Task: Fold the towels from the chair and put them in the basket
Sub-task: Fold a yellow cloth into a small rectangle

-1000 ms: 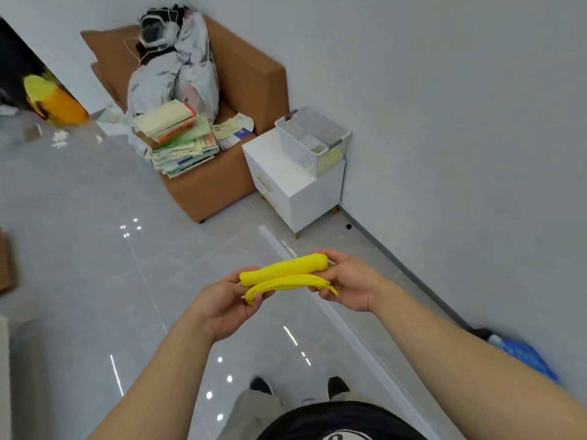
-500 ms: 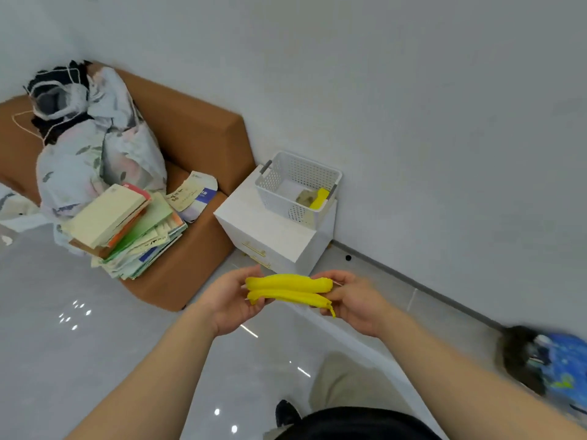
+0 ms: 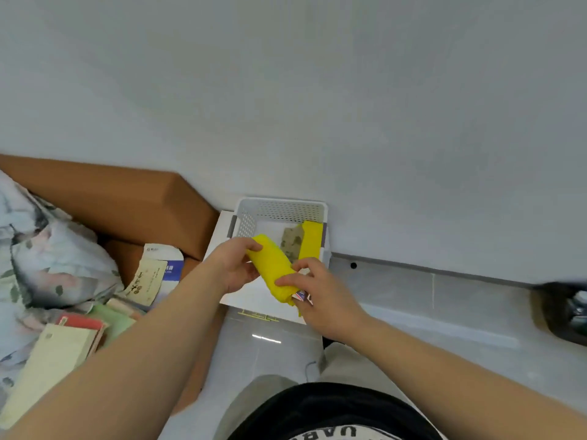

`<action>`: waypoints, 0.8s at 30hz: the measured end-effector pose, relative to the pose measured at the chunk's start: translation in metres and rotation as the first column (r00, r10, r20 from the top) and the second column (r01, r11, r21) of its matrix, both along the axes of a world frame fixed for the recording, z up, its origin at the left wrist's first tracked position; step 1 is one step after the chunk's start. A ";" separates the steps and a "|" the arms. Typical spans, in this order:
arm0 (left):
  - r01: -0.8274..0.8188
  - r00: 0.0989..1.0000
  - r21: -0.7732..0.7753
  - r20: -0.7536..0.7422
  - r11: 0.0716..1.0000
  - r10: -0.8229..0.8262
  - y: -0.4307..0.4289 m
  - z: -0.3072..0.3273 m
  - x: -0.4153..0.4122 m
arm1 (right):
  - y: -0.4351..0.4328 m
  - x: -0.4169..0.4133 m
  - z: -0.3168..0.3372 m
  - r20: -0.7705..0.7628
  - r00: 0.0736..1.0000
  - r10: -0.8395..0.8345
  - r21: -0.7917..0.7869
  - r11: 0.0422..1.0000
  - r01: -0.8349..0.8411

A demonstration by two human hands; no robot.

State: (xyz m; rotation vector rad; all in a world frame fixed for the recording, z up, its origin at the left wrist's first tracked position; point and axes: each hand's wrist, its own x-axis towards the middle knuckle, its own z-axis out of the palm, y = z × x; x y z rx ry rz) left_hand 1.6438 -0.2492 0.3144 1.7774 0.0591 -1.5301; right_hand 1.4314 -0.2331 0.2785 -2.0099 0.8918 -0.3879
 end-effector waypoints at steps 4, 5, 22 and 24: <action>0.172 0.985 0.071 -0.028 0.983 -0.171 -0.062 -0.008 0.029 | -0.031 0.043 -0.003 -0.083 0.996 0.013 -0.284 0.958 -0.036; 0.227 0.974 0.093 -0.027 0.970 -0.225 -0.075 -0.014 0.038 | -0.038 0.053 -0.007 -0.097 0.995 0.009 -0.337 0.941 -0.041; 0.948 0.219 0.246 -0.041 0.202 -0.975 -0.222 -0.155 0.143 | -0.065 0.188 -0.109 -0.218 0.604 -0.767 0.400 0.494 0.772; 0.922 0.358 0.189 -0.080 0.338 -0.930 -0.223 -0.160 0.147 | -0.070 0.202 -0.109 -0.279 0.443 -0.852 0.506 0.261 0.822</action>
